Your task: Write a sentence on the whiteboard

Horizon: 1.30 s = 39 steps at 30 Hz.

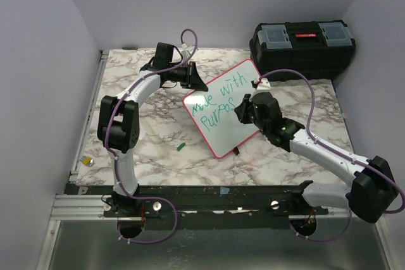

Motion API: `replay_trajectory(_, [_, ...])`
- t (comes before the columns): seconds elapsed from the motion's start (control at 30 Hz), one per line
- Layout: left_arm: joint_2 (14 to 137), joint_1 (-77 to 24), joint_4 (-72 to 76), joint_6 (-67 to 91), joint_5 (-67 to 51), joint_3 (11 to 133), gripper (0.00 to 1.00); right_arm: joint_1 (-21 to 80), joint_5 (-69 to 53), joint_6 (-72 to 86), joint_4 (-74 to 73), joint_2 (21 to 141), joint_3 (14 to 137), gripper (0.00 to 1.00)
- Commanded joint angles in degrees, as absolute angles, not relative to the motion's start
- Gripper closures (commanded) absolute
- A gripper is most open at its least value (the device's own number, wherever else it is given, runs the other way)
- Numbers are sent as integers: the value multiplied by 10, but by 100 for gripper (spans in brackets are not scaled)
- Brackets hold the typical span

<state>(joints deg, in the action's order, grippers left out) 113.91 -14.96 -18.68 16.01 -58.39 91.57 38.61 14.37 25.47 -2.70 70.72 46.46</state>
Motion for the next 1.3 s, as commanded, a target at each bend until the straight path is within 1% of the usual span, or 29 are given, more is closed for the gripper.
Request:
replay_trajectory(0.0, [1122,-143,-149,111,-571,910,100,387,190,260,-28,689,478,100])
replay_trajectory(0.13, [1121,-142,-147,112,-572,910,100,384,221,261,-33,697,481,99])
replay_trajectory(0.27, [1123,-142,-146,113,-573,911,100,376,222,263,-32,714,482,99])
replay_trajectory(0.7, [1126,-142,-148,112,-573,915,100,348,188,259,-9,743,484,99])
replay_trajectory(1.27, [1127,-142,-147,113,-573,915,100,337,162,263,6,753,482,99])
